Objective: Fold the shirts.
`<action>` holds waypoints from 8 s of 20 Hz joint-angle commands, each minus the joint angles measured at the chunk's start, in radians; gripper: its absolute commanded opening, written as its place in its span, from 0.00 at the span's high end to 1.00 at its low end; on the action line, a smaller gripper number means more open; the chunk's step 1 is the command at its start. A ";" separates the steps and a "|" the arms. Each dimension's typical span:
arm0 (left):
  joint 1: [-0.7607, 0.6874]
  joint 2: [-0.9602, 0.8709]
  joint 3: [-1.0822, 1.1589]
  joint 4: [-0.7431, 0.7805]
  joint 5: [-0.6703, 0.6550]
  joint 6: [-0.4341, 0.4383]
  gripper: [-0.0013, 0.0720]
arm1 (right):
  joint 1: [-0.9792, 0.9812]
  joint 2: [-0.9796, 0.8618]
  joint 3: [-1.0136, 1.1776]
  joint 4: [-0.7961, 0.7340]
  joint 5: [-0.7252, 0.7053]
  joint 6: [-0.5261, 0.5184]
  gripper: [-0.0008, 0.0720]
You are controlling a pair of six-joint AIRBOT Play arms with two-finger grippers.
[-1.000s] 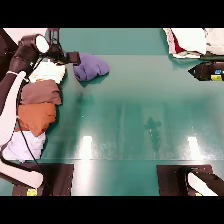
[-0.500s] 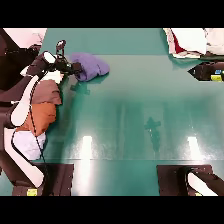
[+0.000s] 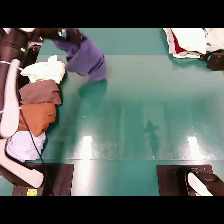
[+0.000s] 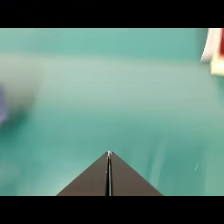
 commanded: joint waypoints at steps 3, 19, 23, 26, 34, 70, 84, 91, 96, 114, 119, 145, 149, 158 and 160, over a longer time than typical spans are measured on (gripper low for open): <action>-0.200 0.253 -0.047 -0.081 -0.233 0.160 0.95 | -0.002 0.032 0.140 -0.004 0.041 -0.001 0.96; -0.144 0.174 -0.479 0.237 -0.290 -0.270 0.02 | -0.001 -0.152 0.354 -0.001 0.422 -0.001 0.96; -0.083 0.173 -0.780 0.200 -0.207 -0.219 0.02 | -0.001 -0.100 0.224 0.000 0.359 0.000 0.96; -0.111 0.173 -0.940 0.180 -0.099 -0.106 0.02 | -0.001 -0.080 0.142 0.007 0.323 0.000 0.96; -0.176 0.167 -0.982 0.187 -0.016 -0.130 0.94 | 0.006 -0.147 0.107 0.008 0.315 0.000 0.96; 0.007 0.680 -0.098 0.303 -0.190 -0.341 0.95 | 0.179 -0.328 0.823 -0.137 0.423 -0.026 0.97; 0.007 0.574 -0.476 0.323 -0.307 -0.407 0.95 | 0.178 -0.299 0.344 -0.177 0.537 0.113 0.97; 0.007 0.189 -0.668 0.413 -0.062 -0.414 0.95 | 0.177 -0.603 0.199 -0.177 0.180 0.094 0.96; 0.048 0.152 -0.608 0.431 -0.066 -0.452 0.16 | 0.145 -0.716 0.405 -0.176 0.247 0.098 0.33; -0.032 0.010 -0.831 0.048 -0.018 -0.227 0.16 | -0.040 -0.196 -0.080 0.104 0.461 0.008 0.39; -0.053 0.010 -0.828 0.047 0.019 -0.263 0.96 | -0.040 -0.154 -0.167 0.096 0.454 0.076 0.40; -0.051 0.011 -0.712 0.051 -0.027 -0.284 0.95 | 0.405 -0.281 -0.615 -0.029 -0.143 0.590 0.76; -0.042 0.022 -0.689 0.118 -0.075 -0.287 0.95 | 0.421 -0.193 -0.615 -0.039 -0.154 0.567 0.96; 0.154 0.465 -0.658 0.227 -0.266 -0.310 0.95 | -0.124 0.261 -0.410 -0.202 0.426 0.416 0.97; 0.152 0.537 -0.658 0.223 -0.304 -0.311 0.95 | -0.226 0.252 -0.351 -0.182 0.467 0.364 0.97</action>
